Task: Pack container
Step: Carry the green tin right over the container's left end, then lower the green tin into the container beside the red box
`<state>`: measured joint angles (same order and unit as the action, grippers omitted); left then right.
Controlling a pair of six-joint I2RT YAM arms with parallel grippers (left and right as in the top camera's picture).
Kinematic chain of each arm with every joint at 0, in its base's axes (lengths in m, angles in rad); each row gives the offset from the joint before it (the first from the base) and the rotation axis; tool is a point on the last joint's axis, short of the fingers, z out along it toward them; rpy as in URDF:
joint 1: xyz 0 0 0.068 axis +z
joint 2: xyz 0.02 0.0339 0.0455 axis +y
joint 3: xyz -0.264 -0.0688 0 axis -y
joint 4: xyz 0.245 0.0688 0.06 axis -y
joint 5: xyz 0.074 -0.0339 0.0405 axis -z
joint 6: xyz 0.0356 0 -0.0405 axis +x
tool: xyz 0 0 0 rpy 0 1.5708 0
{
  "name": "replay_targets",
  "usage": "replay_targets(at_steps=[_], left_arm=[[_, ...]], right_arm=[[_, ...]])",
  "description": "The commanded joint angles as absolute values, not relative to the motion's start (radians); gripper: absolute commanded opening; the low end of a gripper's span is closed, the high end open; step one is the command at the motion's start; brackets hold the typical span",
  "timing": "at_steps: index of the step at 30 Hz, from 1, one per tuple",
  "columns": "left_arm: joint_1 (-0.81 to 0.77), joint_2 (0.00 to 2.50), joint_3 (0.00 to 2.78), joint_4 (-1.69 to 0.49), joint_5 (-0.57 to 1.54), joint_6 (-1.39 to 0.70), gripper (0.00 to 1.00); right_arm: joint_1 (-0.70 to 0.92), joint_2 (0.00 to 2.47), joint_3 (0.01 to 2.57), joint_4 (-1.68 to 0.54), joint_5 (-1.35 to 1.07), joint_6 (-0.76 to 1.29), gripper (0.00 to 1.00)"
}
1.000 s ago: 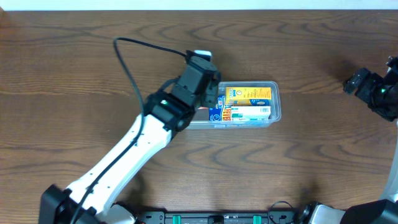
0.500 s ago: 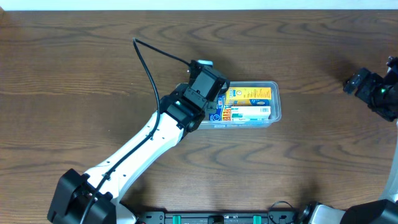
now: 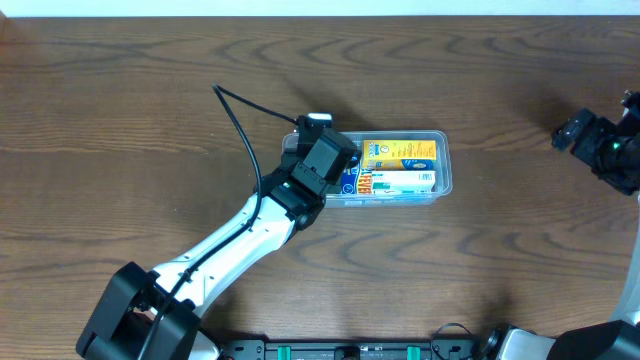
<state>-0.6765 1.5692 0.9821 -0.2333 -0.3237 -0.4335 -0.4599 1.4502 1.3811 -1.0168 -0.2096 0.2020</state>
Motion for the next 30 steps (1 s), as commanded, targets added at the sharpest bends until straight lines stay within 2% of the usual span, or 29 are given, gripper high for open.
replay_targets(at_steps=[1,30], left_arm=[[-0.678,1.575,0.954,-0.193,-0.373,-0.447,0.56],[-0.678,1.667,0.924,-0.066,-0.413,-0.447,0.56]], right_arm=[[-0.464,1.453,1.395,-1.017,-0.214,0.213,0.99],[-0.464,1.453,1.395,-1.017,-0.214,0.213,0.99]])
